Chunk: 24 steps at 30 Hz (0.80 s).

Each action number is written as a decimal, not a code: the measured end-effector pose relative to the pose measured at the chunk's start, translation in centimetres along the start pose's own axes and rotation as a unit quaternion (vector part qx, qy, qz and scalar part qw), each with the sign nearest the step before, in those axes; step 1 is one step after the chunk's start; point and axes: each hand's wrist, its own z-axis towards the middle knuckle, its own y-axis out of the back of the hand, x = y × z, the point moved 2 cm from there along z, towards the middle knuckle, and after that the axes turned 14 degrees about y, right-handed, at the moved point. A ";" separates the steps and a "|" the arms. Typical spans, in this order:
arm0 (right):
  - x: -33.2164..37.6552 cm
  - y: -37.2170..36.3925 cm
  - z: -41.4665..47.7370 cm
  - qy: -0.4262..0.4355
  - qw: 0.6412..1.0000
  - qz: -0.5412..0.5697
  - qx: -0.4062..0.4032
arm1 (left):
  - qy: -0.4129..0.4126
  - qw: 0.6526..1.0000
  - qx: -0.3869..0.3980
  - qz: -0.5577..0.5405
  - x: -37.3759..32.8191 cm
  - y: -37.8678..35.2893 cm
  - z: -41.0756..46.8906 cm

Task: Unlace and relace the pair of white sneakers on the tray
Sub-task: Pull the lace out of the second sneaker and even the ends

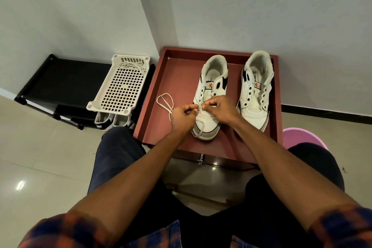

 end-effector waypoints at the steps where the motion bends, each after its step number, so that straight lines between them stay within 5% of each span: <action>1: 0.1 0.0 -0.1 -0.001 1.000 0.000 -0.005 | 0.007 1.000 0.013 -0.005 0.0 0.1 0.0; 7: 0.6 -0.6 -0.8 0.007 0.999 0.004 -0.033 | 0.015 1.000 0.028 -0.001 -0.6 0.5 0.7; 12: 1.0 -0.4 -1.0 0.015 1.000 -0.005 -0.027 | -0.113 0.968 -0.022 0.222 -1.9 0.5 0.6; 15: 1.7 -0.3 -1.2 0.011 0.999 -0.033 -0.032 | -0.123 0.956 -0.017 0.267 -2.2 0.3 0.7; 21: 3.6 -0.4 -1.0 0.004 0.984 -0.171 -0.041 | 0.042 0.994 0.043 -0.086 -2.6 2.9 0.9; 24: 4.2 -0.7 -0.9 0.038 0.965 -0.257 -0.040 | 0.039 0.993 0.023 -0.114 -2.9 5.1 1.4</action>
